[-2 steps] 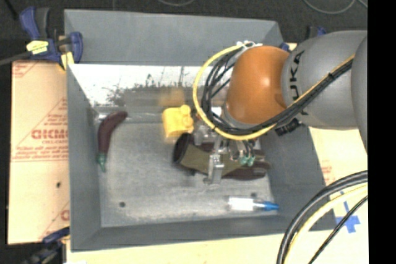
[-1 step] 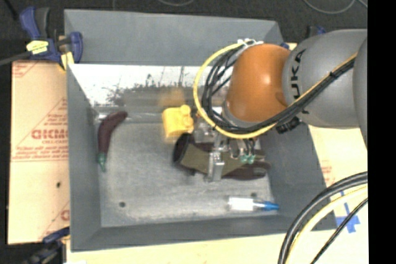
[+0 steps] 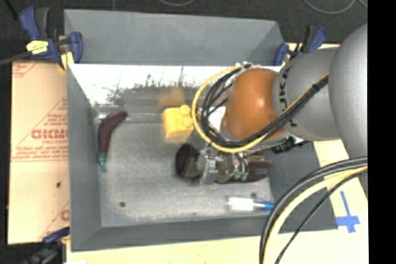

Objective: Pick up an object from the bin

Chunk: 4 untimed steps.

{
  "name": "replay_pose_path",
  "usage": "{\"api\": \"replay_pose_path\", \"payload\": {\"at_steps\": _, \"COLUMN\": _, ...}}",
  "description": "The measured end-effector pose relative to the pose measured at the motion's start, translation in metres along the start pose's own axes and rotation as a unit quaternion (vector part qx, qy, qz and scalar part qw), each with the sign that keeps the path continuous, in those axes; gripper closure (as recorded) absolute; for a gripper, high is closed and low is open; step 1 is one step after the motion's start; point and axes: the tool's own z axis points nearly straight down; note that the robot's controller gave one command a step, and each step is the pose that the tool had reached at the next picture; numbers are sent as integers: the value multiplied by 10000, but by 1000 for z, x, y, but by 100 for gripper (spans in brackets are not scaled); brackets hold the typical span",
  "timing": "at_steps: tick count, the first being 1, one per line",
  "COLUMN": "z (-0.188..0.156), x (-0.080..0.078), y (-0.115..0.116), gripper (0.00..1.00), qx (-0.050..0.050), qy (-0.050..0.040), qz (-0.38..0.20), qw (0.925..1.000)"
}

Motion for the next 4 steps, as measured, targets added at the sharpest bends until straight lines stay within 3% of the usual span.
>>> {"api": "replay_pose_path", "payload": {"at_steps": 1, "z": 0, "x": 0, "y": 0, "gripper": 100, "qx": 0, "qy": 0, "qz": 2, "qw": 10000}}
{"api": "replay_pose_path", "payload": {"at_steps": 2, "z": -63, "x": -12, "y": 0, "gripper": 100, "qx": -5, "qy": -12, "qz": 35, "qw": 10000}}
{"api": "replay_pose_path", "payload": {"at_steps": 4, "z": -64, "x": -12, "y": 0, "gripper": 100, "qx": -5, "qy": -11, "qz": 35, "qw": 10000}}
